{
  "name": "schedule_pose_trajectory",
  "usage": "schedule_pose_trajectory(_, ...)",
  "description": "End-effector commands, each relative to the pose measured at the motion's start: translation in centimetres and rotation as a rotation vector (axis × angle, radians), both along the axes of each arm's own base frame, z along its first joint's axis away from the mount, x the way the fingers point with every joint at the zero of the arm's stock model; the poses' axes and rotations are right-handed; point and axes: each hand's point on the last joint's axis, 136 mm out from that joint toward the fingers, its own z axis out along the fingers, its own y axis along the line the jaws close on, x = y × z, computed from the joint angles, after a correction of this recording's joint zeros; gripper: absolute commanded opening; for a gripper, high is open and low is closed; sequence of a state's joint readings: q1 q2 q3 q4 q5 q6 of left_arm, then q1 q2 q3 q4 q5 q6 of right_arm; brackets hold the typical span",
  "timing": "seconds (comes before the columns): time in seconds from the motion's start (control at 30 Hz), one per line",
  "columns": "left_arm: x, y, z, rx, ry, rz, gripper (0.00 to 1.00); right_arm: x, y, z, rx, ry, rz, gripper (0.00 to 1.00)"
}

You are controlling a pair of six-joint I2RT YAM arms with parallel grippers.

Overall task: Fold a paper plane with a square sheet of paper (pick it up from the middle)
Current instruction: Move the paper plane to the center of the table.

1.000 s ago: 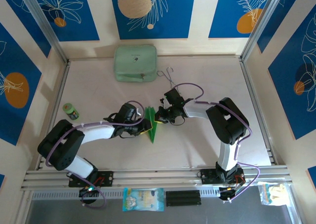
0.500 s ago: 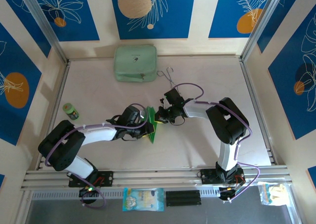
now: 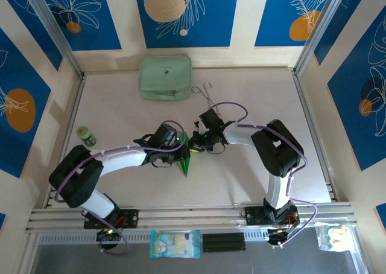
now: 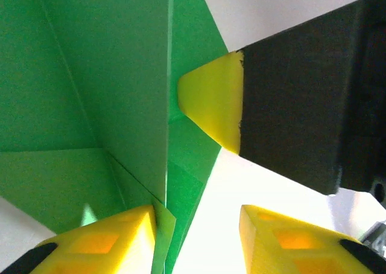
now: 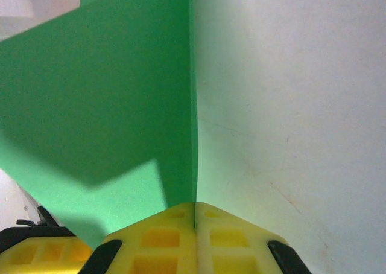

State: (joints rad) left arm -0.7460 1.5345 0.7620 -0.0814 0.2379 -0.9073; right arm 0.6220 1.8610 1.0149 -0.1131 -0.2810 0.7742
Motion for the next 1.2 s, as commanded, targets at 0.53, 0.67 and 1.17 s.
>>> schedule_pose_trajectory(0.53,0.1,0.9,-2.0,0.231,0.015,-0.025,0.44,-0.2,0.6,0.5,0.016,0.011,0.020,0.05)
schedule_pose_trajectory(0.67,0.1,1.0,-2.0,0.249,0.014,-0.018,0.41,-0.2,0.6,0.5,0.016,0.011,0.019,0.05)
schedule_pose_trajectory(1.17,-0.1,0.4,-2.7,0.277,0.055,0.011,0.30,-0.3,0.6,0.8,0.032,0.008,0.021,0.07)
